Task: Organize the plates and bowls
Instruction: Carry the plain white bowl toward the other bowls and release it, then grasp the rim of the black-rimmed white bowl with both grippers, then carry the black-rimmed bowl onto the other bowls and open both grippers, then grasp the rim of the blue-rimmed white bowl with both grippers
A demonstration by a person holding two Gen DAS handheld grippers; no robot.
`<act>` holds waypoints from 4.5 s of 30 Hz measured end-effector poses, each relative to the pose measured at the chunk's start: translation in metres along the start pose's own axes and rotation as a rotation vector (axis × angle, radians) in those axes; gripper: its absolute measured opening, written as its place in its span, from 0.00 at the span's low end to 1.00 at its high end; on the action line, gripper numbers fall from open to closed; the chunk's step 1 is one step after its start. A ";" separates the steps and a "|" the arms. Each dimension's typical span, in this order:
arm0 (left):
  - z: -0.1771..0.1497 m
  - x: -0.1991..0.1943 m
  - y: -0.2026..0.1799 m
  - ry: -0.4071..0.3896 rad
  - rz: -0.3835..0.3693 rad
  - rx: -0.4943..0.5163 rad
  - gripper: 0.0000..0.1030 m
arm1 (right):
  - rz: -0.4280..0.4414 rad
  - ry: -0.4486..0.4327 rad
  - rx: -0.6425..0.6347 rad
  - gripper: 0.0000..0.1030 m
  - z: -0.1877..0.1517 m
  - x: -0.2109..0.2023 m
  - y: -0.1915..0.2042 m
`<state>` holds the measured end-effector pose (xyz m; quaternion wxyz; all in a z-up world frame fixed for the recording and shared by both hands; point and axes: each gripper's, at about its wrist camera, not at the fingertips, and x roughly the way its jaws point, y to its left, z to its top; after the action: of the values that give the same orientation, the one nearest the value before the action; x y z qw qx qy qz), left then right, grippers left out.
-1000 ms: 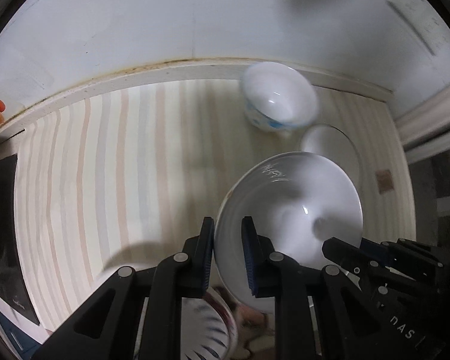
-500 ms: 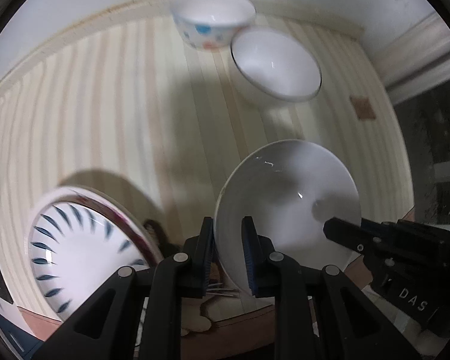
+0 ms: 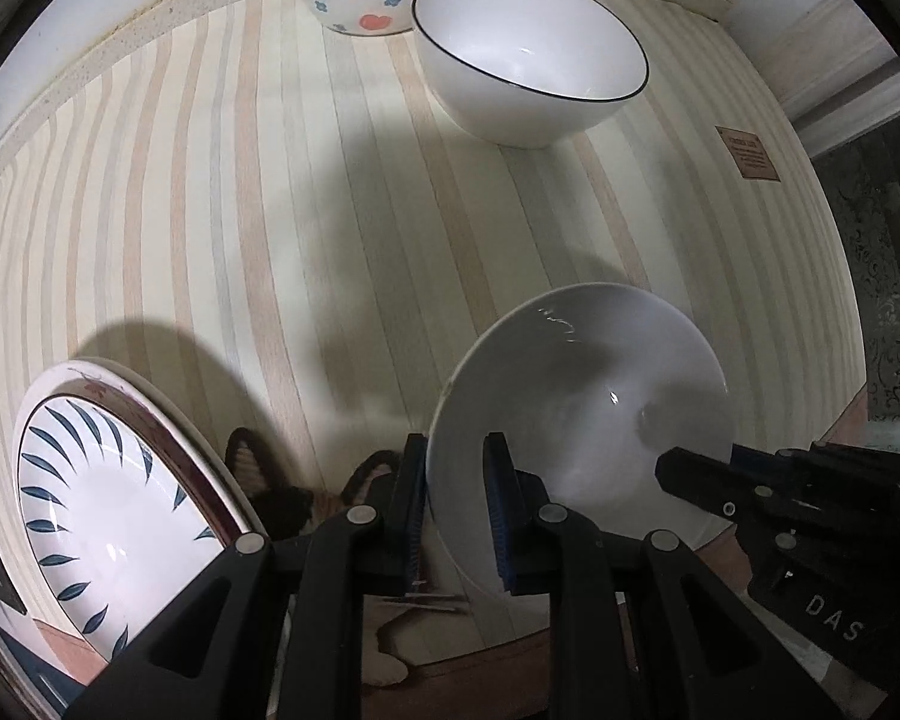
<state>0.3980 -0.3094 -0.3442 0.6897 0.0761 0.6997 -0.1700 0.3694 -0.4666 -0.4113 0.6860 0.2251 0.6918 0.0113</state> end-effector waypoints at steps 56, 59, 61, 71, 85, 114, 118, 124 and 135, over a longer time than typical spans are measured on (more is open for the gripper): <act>0.049 -0.108 0.013 -0.260 -0.048 0.027 0.16 | 0.051 -0.229 -0.031 0.10 0.083 -0.112 0.030; 0.023 -0.104 0.016 -0.239 -0.055 0.037 0.16 | 0.055 -0.212 -0.035 0.10 0.055 -0.115 0.033; 0.009 -0.097 0.016 -0.218 -0.058 0.042 0.16 | 0.057 -0.189 -0.033 0.10 0.037 -0.109 0.033; -0.017 -0.047 0.004 -0.119 -0.020 0.076 0.16 | 0.043 -0.103 0.024 0.10 -0.005 -0.064 0.015; -0.027 -0.015 -0.004 -0.067 0.039 0.119 0.16 | 0.031 -0.045 0.047 0.10 -0.009 -0.036 0.005; 0.090 -0.104 0.088 -0.335 -0.038 -0.154 0.27 | 0.185 -0.279 0.030 0.39 0.119 -0.124 0.021; 0.143 -0.071 0.118 -0.294 -0.073 -0.255 0.27 | 0.175 -0.255 0.021 0.39 0.186 -0.086 0.035; 0.174 -0.038 0.130 -0.252 -0.073 -0.286 0.27 | 0.130 -0.209 -0.001 0.39 0.244 -0.034 0.047; 0.201 -0.004 0.119 -0.197 -0.053 -0.251 0.27 | 0.087 -0.169 0.026 0.39 0.281 0.006 0.045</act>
<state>0.6274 -0.2666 -0.3545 0.7544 -0.0461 0.6462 -0.1058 0.6510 -0.5070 -0.4189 0.7378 0.2640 0.6211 0.0131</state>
